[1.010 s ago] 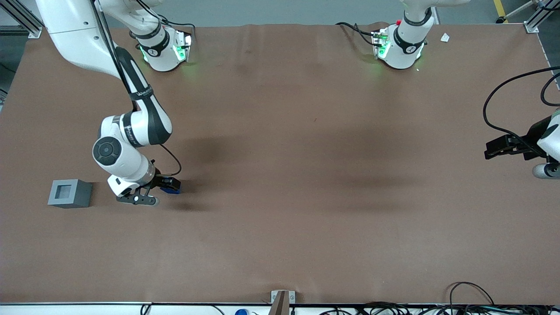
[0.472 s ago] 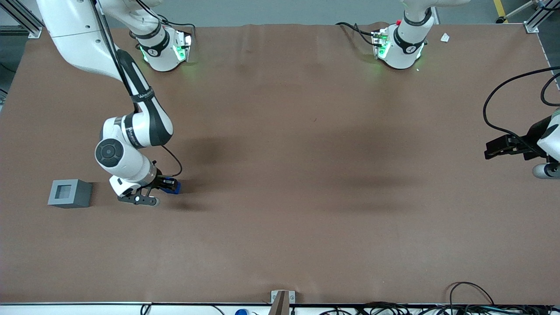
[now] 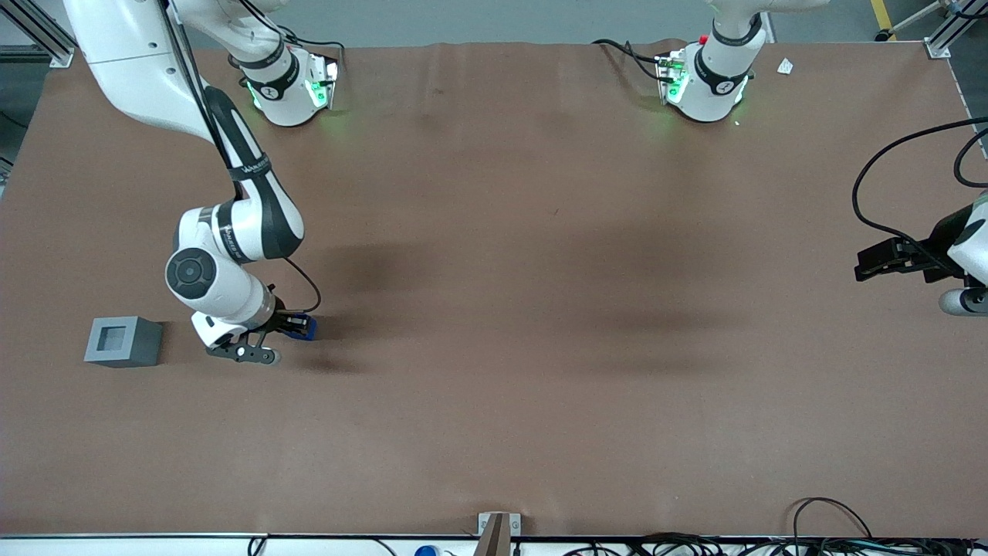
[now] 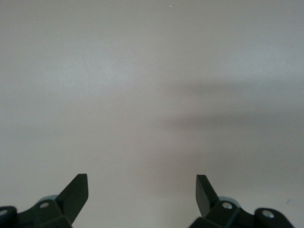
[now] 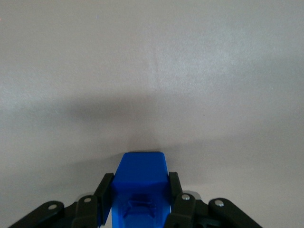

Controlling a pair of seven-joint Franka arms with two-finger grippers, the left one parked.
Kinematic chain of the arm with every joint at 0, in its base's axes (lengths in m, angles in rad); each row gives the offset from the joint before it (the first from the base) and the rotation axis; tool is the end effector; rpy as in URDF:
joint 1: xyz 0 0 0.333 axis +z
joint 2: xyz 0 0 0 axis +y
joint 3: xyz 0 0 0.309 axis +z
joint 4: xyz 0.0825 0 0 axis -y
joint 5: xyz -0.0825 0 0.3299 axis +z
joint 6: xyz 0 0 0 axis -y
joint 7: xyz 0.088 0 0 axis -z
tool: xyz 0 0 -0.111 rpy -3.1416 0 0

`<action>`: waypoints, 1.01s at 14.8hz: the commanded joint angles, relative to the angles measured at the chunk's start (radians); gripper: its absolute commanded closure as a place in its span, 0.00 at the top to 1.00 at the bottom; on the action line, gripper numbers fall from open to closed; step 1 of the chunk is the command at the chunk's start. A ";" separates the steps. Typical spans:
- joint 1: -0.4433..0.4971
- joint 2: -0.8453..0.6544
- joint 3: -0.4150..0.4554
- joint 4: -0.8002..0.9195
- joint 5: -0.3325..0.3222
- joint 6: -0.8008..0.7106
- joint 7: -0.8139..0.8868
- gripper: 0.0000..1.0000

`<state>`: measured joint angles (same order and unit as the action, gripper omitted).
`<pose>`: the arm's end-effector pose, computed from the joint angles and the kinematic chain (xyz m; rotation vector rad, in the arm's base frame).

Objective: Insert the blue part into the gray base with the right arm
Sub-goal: 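Lift the blue cube and carry it over the gray base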

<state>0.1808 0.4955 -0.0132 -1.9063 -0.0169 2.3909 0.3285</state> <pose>0.5813 0.0987 0.2656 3.1133 -0.2291 -0.0097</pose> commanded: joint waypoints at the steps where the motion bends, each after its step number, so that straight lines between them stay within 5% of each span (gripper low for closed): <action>1: -0.012 -0.040 0.002 0.006 -0.005 -0.021 0.015 0.03; 15: -0.305 -0.112 0.010 0.191 0.003 -0.253 -0.385 0.00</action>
<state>-0.0802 0.4013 -0.0246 -1.7186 -0.0170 2.1516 -0.0059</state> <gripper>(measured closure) 0.493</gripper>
